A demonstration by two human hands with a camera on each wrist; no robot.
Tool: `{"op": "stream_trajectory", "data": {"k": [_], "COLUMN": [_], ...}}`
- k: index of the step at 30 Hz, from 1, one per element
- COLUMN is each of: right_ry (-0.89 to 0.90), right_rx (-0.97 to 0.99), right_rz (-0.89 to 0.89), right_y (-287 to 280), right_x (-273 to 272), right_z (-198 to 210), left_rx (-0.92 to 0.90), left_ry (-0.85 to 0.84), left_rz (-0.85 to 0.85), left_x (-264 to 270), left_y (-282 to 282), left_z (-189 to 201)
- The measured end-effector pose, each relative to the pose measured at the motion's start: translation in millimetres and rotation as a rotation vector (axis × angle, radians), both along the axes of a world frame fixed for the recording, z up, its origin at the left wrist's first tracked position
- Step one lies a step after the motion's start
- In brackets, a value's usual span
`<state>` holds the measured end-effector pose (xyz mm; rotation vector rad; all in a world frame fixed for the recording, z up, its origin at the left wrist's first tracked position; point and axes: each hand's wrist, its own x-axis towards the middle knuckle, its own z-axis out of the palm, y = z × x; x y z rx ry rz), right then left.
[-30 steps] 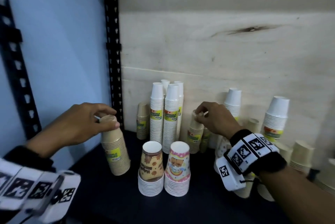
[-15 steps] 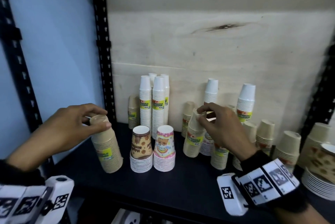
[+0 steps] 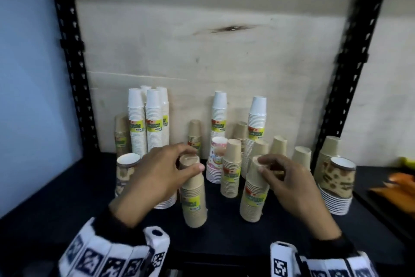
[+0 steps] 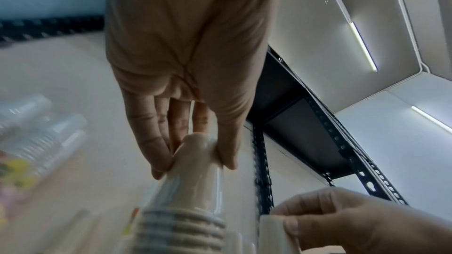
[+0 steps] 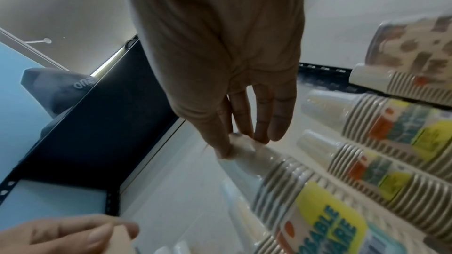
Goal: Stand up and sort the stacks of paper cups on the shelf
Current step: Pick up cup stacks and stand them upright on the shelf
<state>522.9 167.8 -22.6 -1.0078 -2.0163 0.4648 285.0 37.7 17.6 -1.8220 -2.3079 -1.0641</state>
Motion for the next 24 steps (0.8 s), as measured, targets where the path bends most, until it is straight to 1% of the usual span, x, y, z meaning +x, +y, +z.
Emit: {"op": "stream_trajectory", "data": {"k": [3, 5, 7, 9, 11, 14, 16, 19, 22, 24], "right_ry": [0.03, 0.034, 0.039, 0.082, 0.125, 0.115, 0.112, 0.098, 0.127, 0.128], "right_rx": [0.014, 0.026, 0.03, 0.008, -0.04, -0.08, -0.063, -0.04, -0.118, -0.179], "right_rz": [-0.053, -0.074, -0.072, -0.05, -0.009, 0.064, 0.078, 0.057, 0.046, 0.043], "right_y": [7, 13, 19, 22, 23, 26, 29, 33, 35, 36], "right_x": [11, 13, 13, 12, 11, 10, 9, 7, 5, 6], "right_z": [-2, -5, -7, -11, -17, -29, -35, -42, -52, -64], "left_rx": [-0.027, -0.043, -0.055, -0.04, -0.025, -0.021, -0.023, -0.038, -0.11, -0.215], "left_ry": [0.027, 0.003, -0.025, -0.034, -0.038, -0.054, -0.064, -0.122, -0.121, -0.101], "left_rz": [-0.082, -0.127, -0.143, -0.151, -0.158, -0.179, -0.19, -0.185, -0.182, -0.18], "left_x": [29, 42, 49, 53, 55, 57, 56, 54, 49, 45], "left_y": [38, 60, 78, 90, 97, 103, 104, 104, 101, 99], "left_z": [0, -3, -7, -10, -13, -18, -21, -28, -37, -45]}}
